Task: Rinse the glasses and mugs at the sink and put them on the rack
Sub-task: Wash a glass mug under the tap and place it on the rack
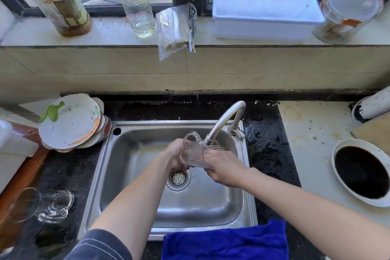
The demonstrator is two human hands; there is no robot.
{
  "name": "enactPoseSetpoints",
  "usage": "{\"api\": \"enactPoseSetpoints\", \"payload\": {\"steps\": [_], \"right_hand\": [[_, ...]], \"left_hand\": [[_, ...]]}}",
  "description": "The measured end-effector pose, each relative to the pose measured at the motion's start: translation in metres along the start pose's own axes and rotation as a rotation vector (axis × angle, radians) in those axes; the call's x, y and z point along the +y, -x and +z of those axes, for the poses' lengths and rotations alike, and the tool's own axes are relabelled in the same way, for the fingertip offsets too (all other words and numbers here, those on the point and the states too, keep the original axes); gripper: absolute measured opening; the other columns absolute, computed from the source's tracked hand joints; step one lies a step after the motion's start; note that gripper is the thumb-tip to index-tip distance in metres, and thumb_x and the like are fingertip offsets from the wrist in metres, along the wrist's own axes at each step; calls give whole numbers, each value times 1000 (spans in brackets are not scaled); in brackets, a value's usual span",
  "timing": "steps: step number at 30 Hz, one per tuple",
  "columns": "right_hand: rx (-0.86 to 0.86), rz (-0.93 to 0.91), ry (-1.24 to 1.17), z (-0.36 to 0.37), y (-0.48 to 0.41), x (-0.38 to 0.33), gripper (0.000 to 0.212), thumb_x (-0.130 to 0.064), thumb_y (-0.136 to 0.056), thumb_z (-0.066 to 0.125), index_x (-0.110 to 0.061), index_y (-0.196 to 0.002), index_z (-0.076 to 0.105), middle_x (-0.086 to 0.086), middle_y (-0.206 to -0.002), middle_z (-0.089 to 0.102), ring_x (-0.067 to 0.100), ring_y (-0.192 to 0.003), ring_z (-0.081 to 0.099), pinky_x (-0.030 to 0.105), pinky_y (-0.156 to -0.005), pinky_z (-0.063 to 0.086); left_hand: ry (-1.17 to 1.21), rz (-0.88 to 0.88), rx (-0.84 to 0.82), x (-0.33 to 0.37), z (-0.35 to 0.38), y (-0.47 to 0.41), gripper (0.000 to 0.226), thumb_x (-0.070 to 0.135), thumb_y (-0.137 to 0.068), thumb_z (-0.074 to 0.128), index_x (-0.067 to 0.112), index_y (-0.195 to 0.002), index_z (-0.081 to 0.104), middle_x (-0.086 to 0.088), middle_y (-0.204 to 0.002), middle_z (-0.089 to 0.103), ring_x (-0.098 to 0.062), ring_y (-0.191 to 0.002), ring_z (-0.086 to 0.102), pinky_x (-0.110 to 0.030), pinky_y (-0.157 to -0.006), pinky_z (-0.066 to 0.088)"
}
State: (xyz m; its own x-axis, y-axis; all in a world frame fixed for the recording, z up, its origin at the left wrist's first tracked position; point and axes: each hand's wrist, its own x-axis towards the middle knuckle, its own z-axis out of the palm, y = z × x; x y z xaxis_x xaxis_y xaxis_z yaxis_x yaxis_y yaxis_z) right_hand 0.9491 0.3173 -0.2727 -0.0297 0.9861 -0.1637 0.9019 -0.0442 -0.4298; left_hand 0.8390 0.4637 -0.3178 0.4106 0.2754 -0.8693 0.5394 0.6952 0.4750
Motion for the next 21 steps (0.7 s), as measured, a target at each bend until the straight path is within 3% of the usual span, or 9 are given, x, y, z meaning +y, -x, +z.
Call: {"api": "enactPoseSetpoints", "payload": {"steps": [2, 4, 7, 10, 12, 14, 16, 18, 21], "right_hand": [[15, -78, -40, 1, 7, 6, 30, -19, -87, 54, -20, -115, 65, -5, -121, 65, 20, -114, 59, 30, -84, 50], [23, -55, -42, 5, 6, 13, 25, -27, -89, 58, -20, -111, 66, -5, -117, 67, 19, -113, 60, 36, -86, 54], [22, 112, -107, 5, -6, 2, 31, -36, -94, 56, -18, -118, 63, -2, -119, 66, 22, -115, 58, 38, -88, 49], [150, 253, -384, 4, -19, -16, 26, -34, -95, 57, -19, -111, 70, -2, -113, 72, 18, -109, 63, 38, -92, 47], [149, 234, -476, 6, -16, -24, 25, -30, -94, 57, -19, -112, 70, -3, -115, 71, 17, -110, 63, 39, -96, 47], [39, 146, -362, 4, -2, -18, 33, -32, -94, 54, -21, -123, 65, -2, -126, 66, 17, -117, 58, 39, -98, 45], [-83, 69, -157, -3, 9, -5, 38, -29, -96, 52, -25, -133, 56, -6, -138, 56, 16, -127, 50, 37, -101, 44], [-102, 57, -15, -8, 6, -3, 40, -23, -94, 52, -24, -134, 53, -6, -142, 51, 19, -131, 46, 38, -97, 46], [-74, 71, 35, -7, -8, -15, 40, -17, -91, 53, -23, -130, 53, 2, -134, 55, 28, -118, 54, 40, -87, 48]], "left_hand": [[-22, -19, -4, 1, -8, -1, 21, 21, -82, 45, 20, -63, 52, 0, -56, 51, -16, -45, 44, -19, -46, 29], [22, -18, 3, -1, -10, -1, 22, 23, -87, 42, 20, -68, 53, 0, -60, 53, -17, -48, 47, -21, -50, 31], [259, 68, -46, -5, -6, -4, 26, 33, -96, 38, 19, -87, 58, -4, -78, 61, -20, -63, 54, -27, -60, 39], [385, 170, -53, -13, -6, -8, 32, 35, -98, 37, 14, -104, 61, -11, -96, 65, -24, -77, 60, -32, -67, 45], [372, 192, -52, -19, -6, -8, 40, 35, -97, 40, 8, -119, 61, -14, -105, 65, -26, -82, 62, -34, -70, 47], [352, 185, -2, -23, -9, -10, 48, 39, -94, 46, 5, -124, 59, -15, -107, 65, -28, -83, 63, -36, -74, 47], [300, 166, 74, -23, -15, -10, 39, 39, -89, 52, 10, -112, 65, -12, -99, 65, -26, -76, 60, -35, -71, 44], [223, 139, 105, -22, -10, -10, 22, 35, -88, 54, 16, -89, 65, -6, -81, 64, -23, -65, 58, -29, -61, 41], [184, 105, 49, -21, -2, -10, 21, 34, -87, 53, 20, -72, 59, 2, -58, 56, -17, -49, 49, -24, -51, 34]]}}
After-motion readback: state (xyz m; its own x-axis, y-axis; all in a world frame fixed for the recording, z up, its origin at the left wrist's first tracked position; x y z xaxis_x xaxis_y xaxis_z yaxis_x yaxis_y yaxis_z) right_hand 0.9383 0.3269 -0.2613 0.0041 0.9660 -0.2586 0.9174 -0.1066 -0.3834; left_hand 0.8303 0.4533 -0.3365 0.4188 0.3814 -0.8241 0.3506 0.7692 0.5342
